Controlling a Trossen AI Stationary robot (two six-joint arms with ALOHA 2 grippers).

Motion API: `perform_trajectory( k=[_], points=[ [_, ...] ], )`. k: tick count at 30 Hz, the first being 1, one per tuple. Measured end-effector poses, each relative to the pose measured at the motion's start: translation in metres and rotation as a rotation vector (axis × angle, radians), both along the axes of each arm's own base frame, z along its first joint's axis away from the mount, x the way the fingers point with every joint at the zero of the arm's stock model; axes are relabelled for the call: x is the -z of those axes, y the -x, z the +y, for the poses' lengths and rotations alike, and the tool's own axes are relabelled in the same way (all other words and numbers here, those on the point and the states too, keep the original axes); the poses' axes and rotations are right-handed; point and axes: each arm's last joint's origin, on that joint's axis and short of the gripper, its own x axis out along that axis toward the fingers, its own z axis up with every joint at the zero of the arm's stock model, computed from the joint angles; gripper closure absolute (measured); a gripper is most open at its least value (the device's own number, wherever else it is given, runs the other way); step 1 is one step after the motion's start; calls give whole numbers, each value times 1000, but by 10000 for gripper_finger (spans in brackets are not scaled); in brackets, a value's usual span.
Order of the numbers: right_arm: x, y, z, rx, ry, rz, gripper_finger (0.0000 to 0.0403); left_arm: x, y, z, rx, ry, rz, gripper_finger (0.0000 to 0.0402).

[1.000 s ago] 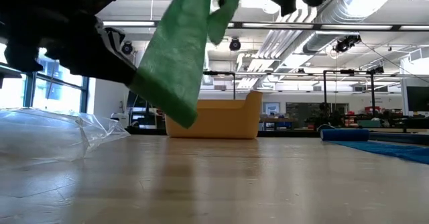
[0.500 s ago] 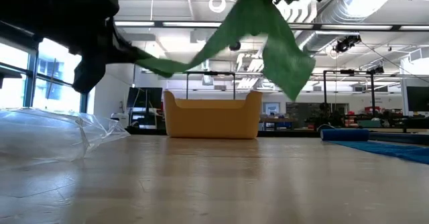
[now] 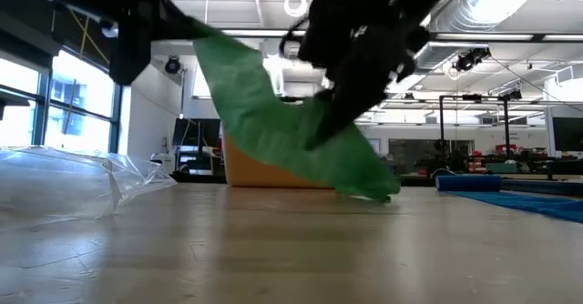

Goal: Roll bandage
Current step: Roll the green bandage

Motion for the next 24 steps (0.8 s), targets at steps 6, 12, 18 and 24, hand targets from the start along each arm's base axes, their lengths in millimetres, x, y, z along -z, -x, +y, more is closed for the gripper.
perform_trajectory(
  k=[6, 12, 18, 24],
  points=[
    [-3, 1, -12, -40, 64, -36, 183, -31, -8, -20, 175, 35, -48, 401],
    [-47, 0, 0, -67, 76, -188, 183, -76, -20, -33, 309, 1, -97, 401],
    [-79, 11, 22, -149, 94, -290, 183, -117, -24, -36, 391, -134, -158, 401],
    [-83, 10, 25, -183, 124, -339, 183, -147, -20, -30, 418, -246, -223, 401]
  ],
)
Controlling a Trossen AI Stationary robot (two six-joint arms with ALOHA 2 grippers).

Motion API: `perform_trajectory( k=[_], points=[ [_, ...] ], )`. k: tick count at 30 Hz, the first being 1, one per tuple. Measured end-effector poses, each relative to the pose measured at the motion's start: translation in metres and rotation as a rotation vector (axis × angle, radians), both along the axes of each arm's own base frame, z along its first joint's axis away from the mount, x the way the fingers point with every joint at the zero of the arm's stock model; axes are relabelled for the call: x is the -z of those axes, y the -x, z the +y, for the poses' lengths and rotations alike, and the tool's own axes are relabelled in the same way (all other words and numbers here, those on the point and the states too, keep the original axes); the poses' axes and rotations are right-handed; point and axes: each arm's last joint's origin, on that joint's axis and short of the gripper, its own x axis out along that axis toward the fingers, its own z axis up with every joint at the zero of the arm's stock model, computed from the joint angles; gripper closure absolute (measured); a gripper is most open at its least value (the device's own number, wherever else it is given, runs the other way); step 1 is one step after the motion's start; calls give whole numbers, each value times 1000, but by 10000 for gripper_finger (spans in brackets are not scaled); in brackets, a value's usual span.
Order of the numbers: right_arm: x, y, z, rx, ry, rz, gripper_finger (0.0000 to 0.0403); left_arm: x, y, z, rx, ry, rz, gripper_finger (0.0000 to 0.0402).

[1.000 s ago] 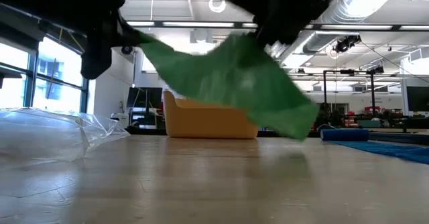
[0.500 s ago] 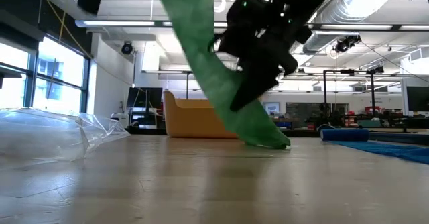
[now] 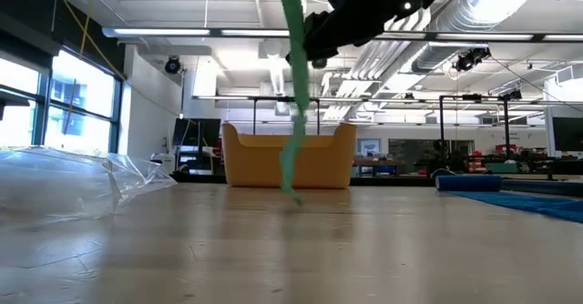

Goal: Roll bandage
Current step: Roll the green bandage

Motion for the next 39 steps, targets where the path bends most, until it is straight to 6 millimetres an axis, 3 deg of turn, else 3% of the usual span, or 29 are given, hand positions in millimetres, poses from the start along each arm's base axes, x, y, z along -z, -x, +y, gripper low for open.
perform_trajectory(
  k=[10, 15, 22, 27, 35, 39],
  points=[
    [7, -12, 7, -188, -150, -75, 183, -34, 26, 25, 44, 87, -118, 401],
    [27, -23, -16, -163, -158, -68, 183, -43, 39, 37, 172, 174, -136, 401],
    [40, -30, -49, -170, -224, -102, 183, -48, 49, 53, 320, 288, -124, 401],
    [44, -35, -50, -180, -219, -135, 183, -49, 49, 57, 324, 298, -133, 401],
    [62, -23, -48, -145, -242, 87, 183, -48, 48, 59, 318, 305, -132, 401],
    [60, -30, -50, -88, -167, 8, 183, -47, 47, 59, 322, 319, -127, 401]
  ],
)
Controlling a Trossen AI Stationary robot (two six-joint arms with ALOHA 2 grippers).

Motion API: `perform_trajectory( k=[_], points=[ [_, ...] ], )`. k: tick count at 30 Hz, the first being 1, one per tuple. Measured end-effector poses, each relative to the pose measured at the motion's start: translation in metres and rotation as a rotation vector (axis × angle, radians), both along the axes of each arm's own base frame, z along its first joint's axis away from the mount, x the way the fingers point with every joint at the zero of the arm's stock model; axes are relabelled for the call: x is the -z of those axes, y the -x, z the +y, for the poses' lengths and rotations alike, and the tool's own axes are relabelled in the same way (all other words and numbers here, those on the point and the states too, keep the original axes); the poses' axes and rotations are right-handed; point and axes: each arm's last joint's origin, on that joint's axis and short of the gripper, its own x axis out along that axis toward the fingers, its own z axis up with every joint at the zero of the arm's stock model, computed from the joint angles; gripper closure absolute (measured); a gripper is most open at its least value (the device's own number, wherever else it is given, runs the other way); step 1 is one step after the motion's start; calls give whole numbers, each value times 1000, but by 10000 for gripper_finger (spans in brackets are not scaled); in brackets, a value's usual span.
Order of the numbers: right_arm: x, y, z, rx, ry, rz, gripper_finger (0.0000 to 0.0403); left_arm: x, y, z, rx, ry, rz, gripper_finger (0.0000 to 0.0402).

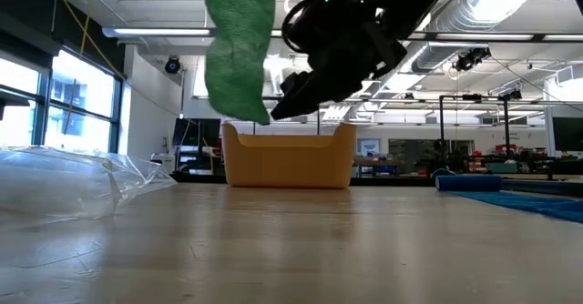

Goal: Roll bandage
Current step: Roll the green bandage

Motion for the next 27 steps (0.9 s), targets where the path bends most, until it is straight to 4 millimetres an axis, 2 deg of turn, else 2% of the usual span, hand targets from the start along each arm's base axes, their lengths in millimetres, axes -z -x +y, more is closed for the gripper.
perform_trajectory(
  k=[8, 12, 16, 18, 22, 25, 27],
  points=[
    [-9, -11, 0, -51, 17, -185, 183, 2, -1, 0, 8, 14, 11, 401],
    [-8, -11, -1, -70, 25, -203, 183, 2, -1, 0, 8, 14, 10, 401],
    [-10, -11, 3, -176, -46, -237, 183, 2, -1, -1, 12, 13, 10, 401],
    [-7, -16, 9, -223, -104, -269, 183, 1, -1, -1, 12, 13, 9, 401],
    [18, -30, 21, -238, -197, -258, 185, 1, -1, 2, -1, 8, 1, 401],
    [30, -35, 25, -217, -269, -194, 216, 1, -2, 5, -34, 12, 8, 401],
    [31, -35, 29, -216, -286, -172, 261, 1, -3, 8, -79, -1, 18, 401]
  ],
)
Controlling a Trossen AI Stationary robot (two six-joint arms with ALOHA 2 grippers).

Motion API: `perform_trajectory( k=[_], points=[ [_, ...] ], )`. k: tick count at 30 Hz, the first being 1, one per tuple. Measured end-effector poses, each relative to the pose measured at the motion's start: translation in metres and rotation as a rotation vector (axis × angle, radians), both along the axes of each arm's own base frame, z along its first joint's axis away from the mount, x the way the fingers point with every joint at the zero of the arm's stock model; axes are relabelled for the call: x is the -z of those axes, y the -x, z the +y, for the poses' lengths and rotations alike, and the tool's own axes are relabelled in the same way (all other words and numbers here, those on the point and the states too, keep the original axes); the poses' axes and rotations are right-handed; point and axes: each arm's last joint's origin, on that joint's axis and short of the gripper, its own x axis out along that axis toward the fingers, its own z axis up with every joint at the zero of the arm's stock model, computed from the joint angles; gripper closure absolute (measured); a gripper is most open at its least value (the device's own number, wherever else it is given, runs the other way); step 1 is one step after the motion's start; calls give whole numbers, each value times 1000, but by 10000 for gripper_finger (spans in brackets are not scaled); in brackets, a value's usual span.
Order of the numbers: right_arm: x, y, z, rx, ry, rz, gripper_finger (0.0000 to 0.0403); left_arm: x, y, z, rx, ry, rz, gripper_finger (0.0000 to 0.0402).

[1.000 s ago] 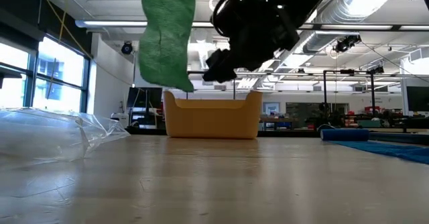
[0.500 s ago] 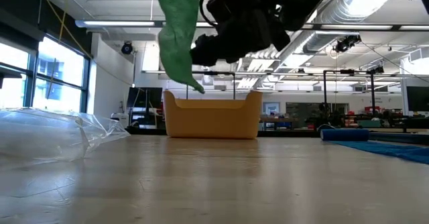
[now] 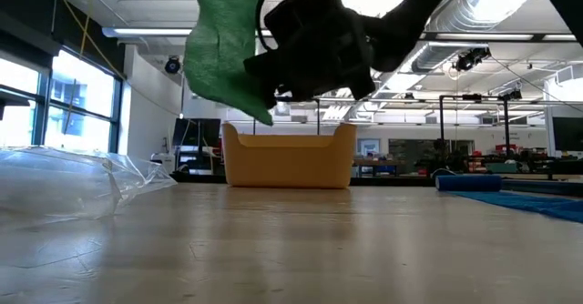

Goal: Roll bandage
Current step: Roll the green bandage

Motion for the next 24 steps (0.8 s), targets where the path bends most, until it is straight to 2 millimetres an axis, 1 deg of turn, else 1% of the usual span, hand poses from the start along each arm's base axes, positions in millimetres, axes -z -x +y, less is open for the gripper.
perform_trajectory(
  k=[3, 4, 5, 8, 12, 16, 18, 20, 24],
  points=[
    [3, 2, 12, -38, -17, 61, 355, -1, 1, 6, -78, -1, 17, 401],
    [3, 3, 16, -60, -28, 77, 379, -1, 2, 9, -103, 2, 27, 401],
    [0, 5, 21, -84, -37, 83, 389, 0, 3, 13, -130, 4, 45, 401],
    [-14, 12, 41, -121, -35, 122, 387, 4, 7, 24, -193, 38, 114, 401],
    [-32, 32, 69, -180, 27, 206, 400, 17, 13, 45, -257, 115, 177, 401],
    [-70, 58, 93, -185, 88, 209, 401, 35, 16, 68, -293, 149, 261, 401],
    [-92, 73, 102, -143, 112, 213, 401, 45, 17, 78, -302, 166, 297, 401],
    [-120, 92, 110, -78, 132, 178, 402, 56, 18, 87, -302, 193, 345, 401],
    [-179, 134, 123, 68, 126, 6, 402, 84, 15, 100, -260, 241, 444, 401]
  ],
)
